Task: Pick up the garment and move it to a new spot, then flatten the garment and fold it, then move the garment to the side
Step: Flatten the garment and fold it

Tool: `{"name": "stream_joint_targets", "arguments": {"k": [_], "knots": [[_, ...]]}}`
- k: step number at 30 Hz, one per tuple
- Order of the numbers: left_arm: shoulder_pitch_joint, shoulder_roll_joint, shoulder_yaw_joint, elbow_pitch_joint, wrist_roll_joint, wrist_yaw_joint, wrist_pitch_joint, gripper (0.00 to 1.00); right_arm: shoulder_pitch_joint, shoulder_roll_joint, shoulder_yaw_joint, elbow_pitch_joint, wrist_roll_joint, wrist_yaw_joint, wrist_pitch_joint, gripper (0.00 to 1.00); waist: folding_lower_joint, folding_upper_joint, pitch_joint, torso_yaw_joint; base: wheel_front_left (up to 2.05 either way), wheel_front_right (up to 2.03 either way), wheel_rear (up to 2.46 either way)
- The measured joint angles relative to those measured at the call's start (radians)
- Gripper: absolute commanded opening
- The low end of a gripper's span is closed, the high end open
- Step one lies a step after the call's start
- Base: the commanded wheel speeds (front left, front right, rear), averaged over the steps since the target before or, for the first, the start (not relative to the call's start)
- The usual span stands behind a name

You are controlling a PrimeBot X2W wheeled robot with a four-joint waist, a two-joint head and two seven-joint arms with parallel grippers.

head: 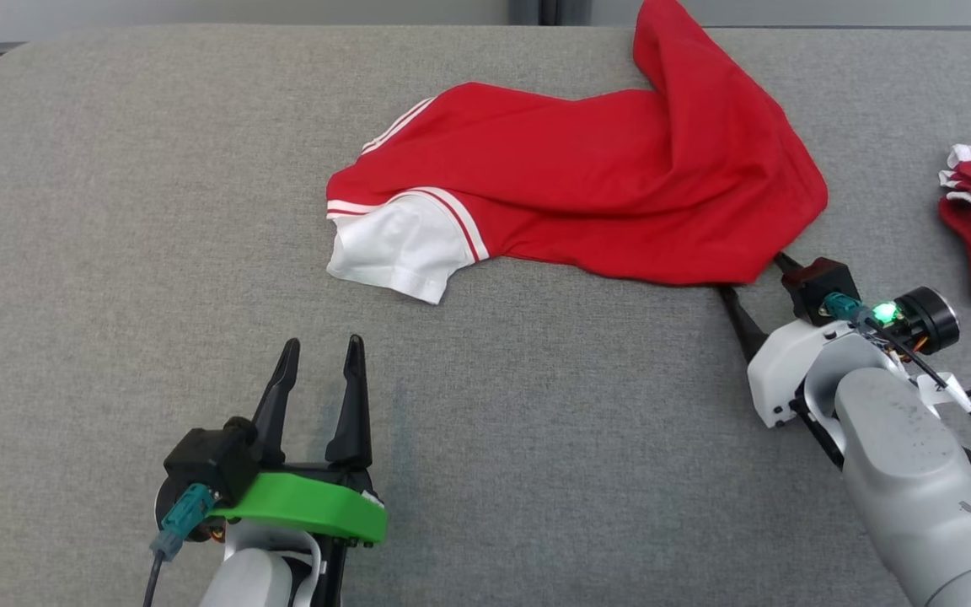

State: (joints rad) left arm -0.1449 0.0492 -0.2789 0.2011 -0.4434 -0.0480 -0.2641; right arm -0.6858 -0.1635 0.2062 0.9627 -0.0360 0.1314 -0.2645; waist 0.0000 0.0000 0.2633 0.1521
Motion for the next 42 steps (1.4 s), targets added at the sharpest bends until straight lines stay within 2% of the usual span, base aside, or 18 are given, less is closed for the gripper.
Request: {"name": "stream_joint_targets", "arguments": {"k": [6,7,8,9,10,11,13,15,23,30,35,42], "knots": [[-0.002,0.0,-0.001,0.0,0.0,0.0,0.0,1.0,-0.01,0.016,-0.143,-0.056,-0.081,0.0,0.0,1.0,0.0,0.0,0.017,0.012,0.0,0.0,0.0],[-0.003,0.0,-0.001,0.001,0.0,0.0,0.0,1.0,-0.011,0.023,-0.162,-0.07,-0.092,0.0,0.0,0.93,0.0,0.0,0.017,0.011,0.0,0.0,0.0],[-0.003,0.0,-0.002,0.002,0.0,0.0,0.0,1.0,-0.013,0.032,-0.184,-0.085,-0.106,0.0,0.0,0.77,0.0,0.0,0.018,0.01,0.0,0.0,0.0],[-0.004,0.0,-0.003,0.003,0.001,0.0,0.0,1.0,-0.014,0.039,-0.203,-0.096,-0.123,0.0,0.0,0.45,0.0,0.0,0.018,0.008,0.0,0.0,0.0],[-0.005,0.0,-0.004,0.004,0.001,-0.002,0.0,1.0,-0.018,0.044,-0.22,-0.101,-0.139,0.0,0.0,0.42,0.0,0.0,0.018,0.007,0.0,0.0,0.0],[-0.006,0.0,-0.005,0.004,0.001,-0.002,0.0,1.0,-0.021,0.049,-0.233,-0.101,-0.149,0.0,0.0,0.32,0.0,0.0,0.019,0.006,0.0,0.0,0.0],[-0.009,0.0,-0.007,0.006,0.002,-0.005,0.0,1.0,-0.031,0.06,-0.262,-0.099,-0.178,0.0,0.0,0.2,0.0,0.0,0.021,0.005,0.0,0.0,0.0],[-0.012,0.0,-0.01,0.007,0.003,-0.005,0.0,1.0,-0.048,0.066,-0.283,-0.092,-0.199,0.0,0.0,0.0,0.0,0.0,0.024,0.006,0.0,0.0,0.0],[-0.023,0.0,-0.01,0.016,0.006,-0.009,0.0,1.0,-0.105,0.081,-0.336,-0.05,-0.277,0.0,0.0,0.0,0.0,0.0,0.041,0.025,0.0,0.0,0.0],[-0.028,0.0,-0.002,0.016,0.006,-0.009,0.0,1.0,-0.121,0.091,-0.325,-0.064,-0.293,0.0,0.0,0.0,0.0,0.0,0.047,0.027,0.0,0.0,0.0],[-0.027,0.0,0.005,0.013,0.005,-0.004,0.0,1.0,-0.074,0.101,-0.272,-0.167,-0.239,0.0,0.0,0.0,0.0,0.0,0.033,0.008,0.0,0.0,0.0],[-0.004,0.0,0.008,0.012,0.001,-0.002,0.0,1.0,0.119,0.101,-0.168,-0.369,-0.137,0.0,0.0,0.0,0.0,0.0,-0.004,-0.032,0.0,0.0,0.0]]}}
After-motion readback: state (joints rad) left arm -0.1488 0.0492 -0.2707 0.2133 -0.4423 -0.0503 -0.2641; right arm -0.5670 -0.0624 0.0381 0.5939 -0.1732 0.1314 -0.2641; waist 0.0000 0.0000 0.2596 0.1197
